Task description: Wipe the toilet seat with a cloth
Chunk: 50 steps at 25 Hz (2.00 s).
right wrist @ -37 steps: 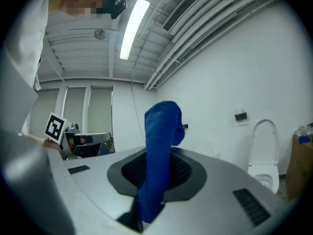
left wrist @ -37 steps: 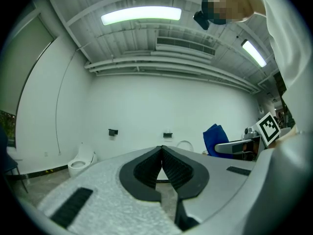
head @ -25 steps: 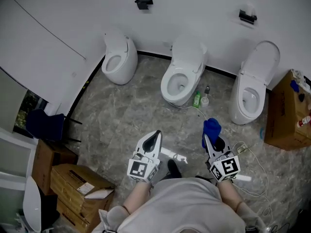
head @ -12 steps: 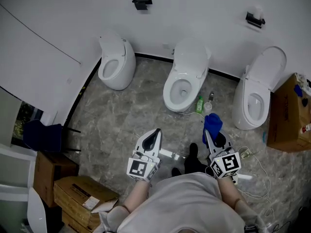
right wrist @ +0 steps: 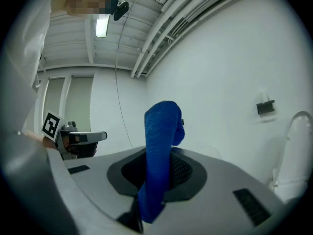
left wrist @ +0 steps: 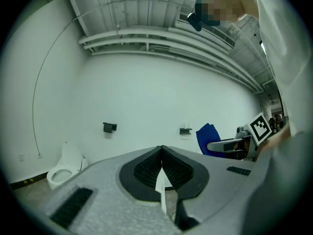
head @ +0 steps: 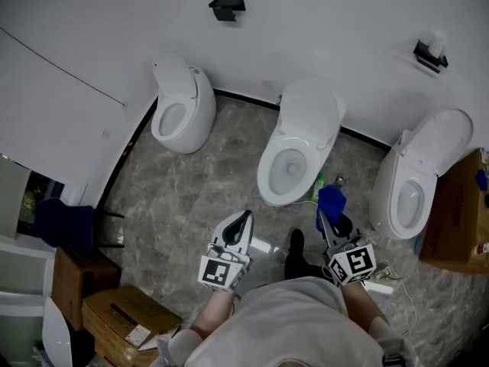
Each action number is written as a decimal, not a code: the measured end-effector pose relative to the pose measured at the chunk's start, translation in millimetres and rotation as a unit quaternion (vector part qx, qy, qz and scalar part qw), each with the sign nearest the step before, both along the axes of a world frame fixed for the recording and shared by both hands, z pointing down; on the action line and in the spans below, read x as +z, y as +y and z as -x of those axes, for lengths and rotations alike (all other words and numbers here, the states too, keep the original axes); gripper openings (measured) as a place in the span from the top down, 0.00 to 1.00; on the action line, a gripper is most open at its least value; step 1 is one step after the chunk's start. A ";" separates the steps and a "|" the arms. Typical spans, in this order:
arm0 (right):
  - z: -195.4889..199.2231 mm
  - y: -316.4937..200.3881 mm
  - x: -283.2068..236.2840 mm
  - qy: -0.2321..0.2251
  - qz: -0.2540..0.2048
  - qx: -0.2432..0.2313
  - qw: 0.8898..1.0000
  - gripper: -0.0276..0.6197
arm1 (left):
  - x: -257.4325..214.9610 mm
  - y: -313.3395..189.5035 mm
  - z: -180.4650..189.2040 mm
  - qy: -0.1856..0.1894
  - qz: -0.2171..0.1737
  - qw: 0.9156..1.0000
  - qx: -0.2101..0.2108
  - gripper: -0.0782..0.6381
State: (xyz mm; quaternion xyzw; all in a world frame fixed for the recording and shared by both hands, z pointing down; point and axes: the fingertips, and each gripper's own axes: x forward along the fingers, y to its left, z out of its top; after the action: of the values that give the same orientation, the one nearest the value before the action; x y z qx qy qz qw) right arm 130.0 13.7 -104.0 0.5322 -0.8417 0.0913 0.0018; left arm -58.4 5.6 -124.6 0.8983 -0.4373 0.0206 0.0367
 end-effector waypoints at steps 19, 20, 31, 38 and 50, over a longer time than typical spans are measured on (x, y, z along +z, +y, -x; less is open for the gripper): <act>-22.4 -180.9 102.4 0.031 -0.001 -0.031 0.999 0.87 | 95.0 -170.2 -34.9 0.007 -0.005 1.000 0.007 0.88; -21.1 -184.5 114.1 0.030 -0.002 -0.030 0.999 0.87 | 105.6 -173.1 -34.2 0.008 -0.009 1.000 0.009 0.88; -23.9 -214.4 263.0 0.026 -0.002 -0.016 1.000 0.87 | 245.2 -209.4 -22.4 0.012 -0.026 0.999 -0.018 0.88; -23.4 -229.2 376.0 0.025 -0.011 0.004 1.000 0.87 | 358.8 -214.6 -9.5 0.021 -0.040 0.999 -0.022 0.88; -16.3 -224.4 495.2 0.034 -0.030 0.016 0.999 0.87 | 486.8 -201.5 -1.6 0.041 -0.085 0.995 -0.022 0.88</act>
State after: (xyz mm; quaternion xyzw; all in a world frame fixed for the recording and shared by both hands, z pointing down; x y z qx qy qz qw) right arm 146.4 -210.7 391.2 0.5482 -0.8348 0.0482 0.0133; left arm -56.8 -195.9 362.3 0.8883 -0.4555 -0.0541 -0.0218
